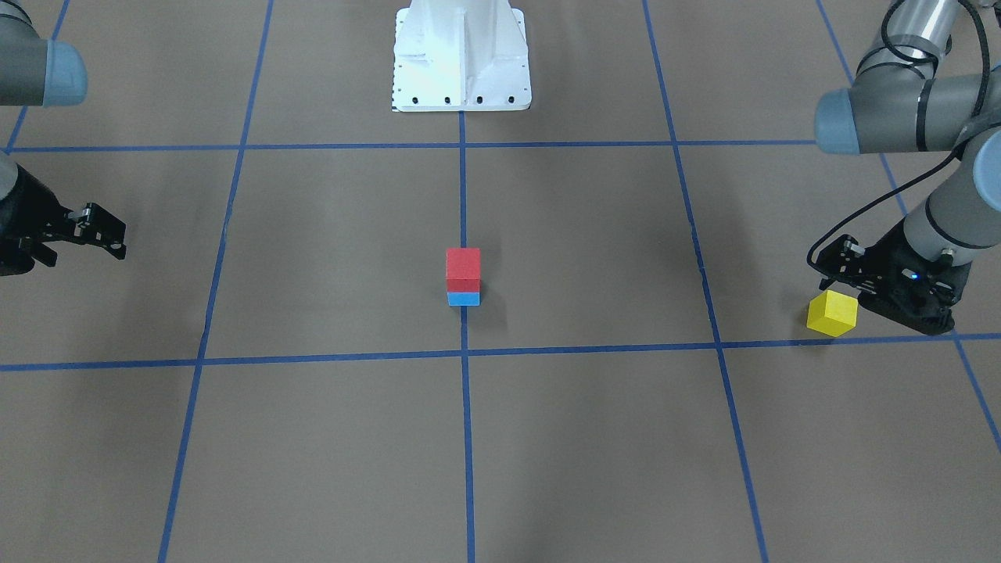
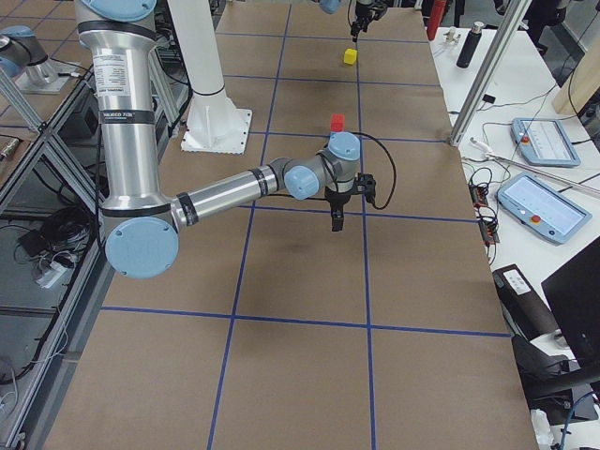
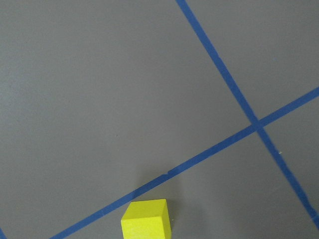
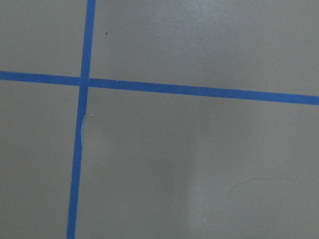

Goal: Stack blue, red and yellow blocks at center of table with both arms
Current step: 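Move the left gripper up and over to the yellow cube, then lower the left gripper onto the yellow cube and close on it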

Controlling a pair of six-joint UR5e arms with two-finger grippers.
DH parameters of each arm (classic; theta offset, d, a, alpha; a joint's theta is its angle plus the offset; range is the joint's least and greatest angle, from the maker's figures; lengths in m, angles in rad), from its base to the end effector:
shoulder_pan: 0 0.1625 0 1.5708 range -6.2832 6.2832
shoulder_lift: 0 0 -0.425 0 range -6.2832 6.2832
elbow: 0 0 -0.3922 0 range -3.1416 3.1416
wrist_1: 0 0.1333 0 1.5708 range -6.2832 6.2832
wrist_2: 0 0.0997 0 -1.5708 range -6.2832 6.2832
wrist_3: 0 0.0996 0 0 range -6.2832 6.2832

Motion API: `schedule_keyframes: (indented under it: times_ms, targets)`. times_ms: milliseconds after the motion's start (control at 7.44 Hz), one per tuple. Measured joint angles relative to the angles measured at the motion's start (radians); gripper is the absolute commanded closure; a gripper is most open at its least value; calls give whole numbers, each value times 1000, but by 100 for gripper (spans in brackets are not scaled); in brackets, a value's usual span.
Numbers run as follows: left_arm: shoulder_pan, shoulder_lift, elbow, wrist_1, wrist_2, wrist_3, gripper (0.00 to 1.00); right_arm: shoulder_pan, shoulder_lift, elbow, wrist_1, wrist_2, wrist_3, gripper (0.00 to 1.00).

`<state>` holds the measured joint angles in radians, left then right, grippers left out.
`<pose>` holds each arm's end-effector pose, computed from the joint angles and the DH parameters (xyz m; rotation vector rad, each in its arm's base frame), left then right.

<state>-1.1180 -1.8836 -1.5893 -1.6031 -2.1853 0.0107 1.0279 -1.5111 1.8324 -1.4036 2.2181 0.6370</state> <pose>0.2047 -0.5941 0.4799 0.2130 0.6788 0.5558 -0.2074 -0.4855 0.4863 0.0387 -0.7884 -0.0689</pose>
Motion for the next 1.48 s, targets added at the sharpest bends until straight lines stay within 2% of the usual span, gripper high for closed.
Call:
schedule_keyframes:
  times_ms: [269, 806, 1075, 1343, 1478]
  targets:
    - [1, 52, 69, -146, -24, -77, 0, -1, 1, 0, 0, 0, 2, 0]
    - [8, 75, 125, -291, -30, -335, 0, -1, 2, -1, 0, 0, 1, 0]
    - [36, 72, 187, -406, -30, -378, 0, -2, 2, -1, 0, 0, 1, 0]
    - [67, 71, 209, -444, -29, -375, 1, -2, 2, -1, 0, 0, 1, 0]
    - [75, 74, 212, -448, -28, -371, 4, -3, 2, -2, -1, 0, 1, 0]
